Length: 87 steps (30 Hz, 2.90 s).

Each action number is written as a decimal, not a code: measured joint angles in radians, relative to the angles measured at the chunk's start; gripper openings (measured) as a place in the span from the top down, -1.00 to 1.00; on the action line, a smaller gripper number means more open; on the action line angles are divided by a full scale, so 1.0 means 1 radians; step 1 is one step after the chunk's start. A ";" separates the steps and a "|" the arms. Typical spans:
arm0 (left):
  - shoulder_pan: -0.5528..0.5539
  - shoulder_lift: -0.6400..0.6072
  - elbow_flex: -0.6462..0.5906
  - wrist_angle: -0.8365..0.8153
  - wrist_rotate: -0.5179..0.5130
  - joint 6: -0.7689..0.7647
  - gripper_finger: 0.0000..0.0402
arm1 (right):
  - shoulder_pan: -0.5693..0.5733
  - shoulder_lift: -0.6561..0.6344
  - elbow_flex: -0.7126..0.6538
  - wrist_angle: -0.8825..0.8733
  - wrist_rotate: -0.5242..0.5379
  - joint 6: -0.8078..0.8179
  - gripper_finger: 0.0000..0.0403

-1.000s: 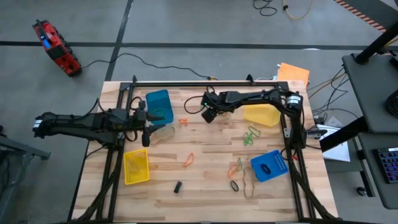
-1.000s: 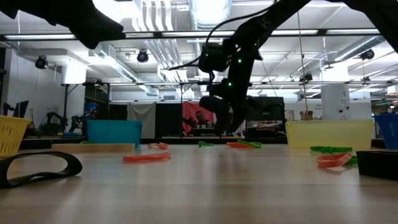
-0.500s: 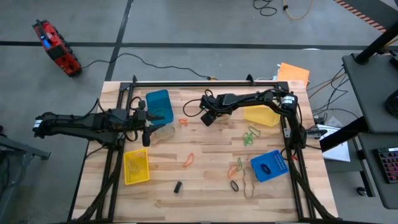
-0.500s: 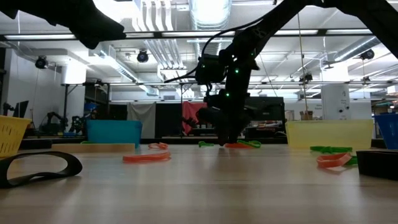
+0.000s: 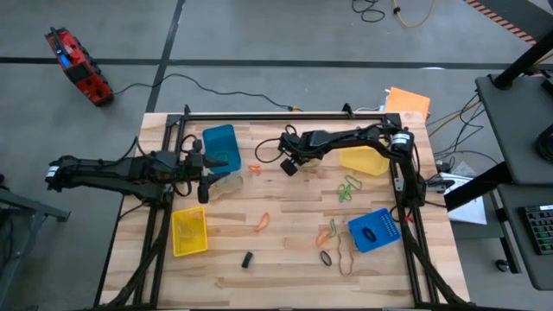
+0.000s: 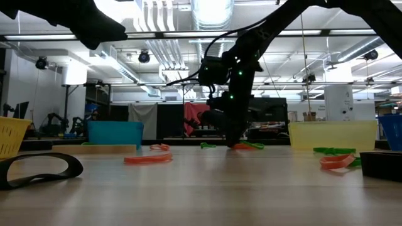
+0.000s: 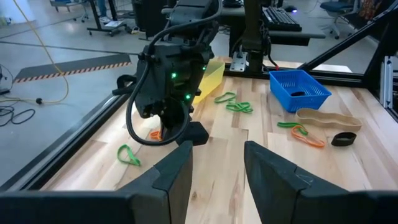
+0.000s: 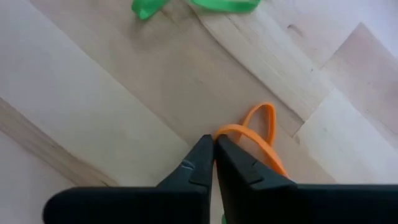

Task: Sort rubber bands into baskets
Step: Put the orange rubber band into the light yellow bin

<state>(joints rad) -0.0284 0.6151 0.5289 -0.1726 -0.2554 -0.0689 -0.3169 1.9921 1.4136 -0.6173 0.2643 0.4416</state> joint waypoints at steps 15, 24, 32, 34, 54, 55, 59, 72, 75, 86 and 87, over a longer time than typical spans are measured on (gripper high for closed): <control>0.000 0.019 0.000 -0.001 0.000 -0.011 0.35 | 0.099 -0.174 -0.004 0.010 0.078 -0.089 0.96; 0.000 0.040 0.000 0.001 0.000 -0.026 0.35 | 0.165 -0.301 -0.042 0.111 0.102 -0.168 0.96; 0.000 0.046 0.000 -0.007 0.001 -0.047 0.35 | 0.216 -0.453 -0.124 0.137 0.103 -0.178 0.96; 0.000 0.047 0.000 -0.012 0.001 -0.053 0.35 | 0.228 -0.495 -0.156 0.137 0.103 -0.163 0.96; 0.000 0.054 0.000 -0.012 0.003 -0.068 0.35 | 0.251 -0.873 -0.447 -0.308 0.417 0.326 0.96; 0.000 0.055 0.000 -0.012 0.002 -0.068 0.35 | 0.248 -0.874 -0.453 -0.356 0.443 0.373 0.96; 0.000 0.059 0.000 -0.001 0.002 -0.068 0.35 | 0.215 -0.867 -0.483 -0.462 0.463 0.500 0.96; 0.000 0.090 0.000 0.008 0.002 -0.068 0.35 | 0.078 -0.823 -0.563 -0.476 0.428 0.520 0.96; 0.000 0.100 0.000 0.008 0.002 -0.072 0.35 | 0.063 -0.822 -0.568 -0.472 0.391 0.505 0.96; 0.000 0.135 0.000 0.025 0.002 -0.071 0.35 | 0.061 -0.815 -0.568 -0.442 0.387 0.501 0.95; 0.000 0.136 0.000 0.027 0.002 -0.071 0.35 | 0.061 -0.812 -0.568 -0.439 0.387 0.501 0.95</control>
<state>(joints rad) -0.0281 0.7509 0.5285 -0.1459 -0.2535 -0.1402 -0.2562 1.1796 0.8459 -1.0566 0.6518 0.9428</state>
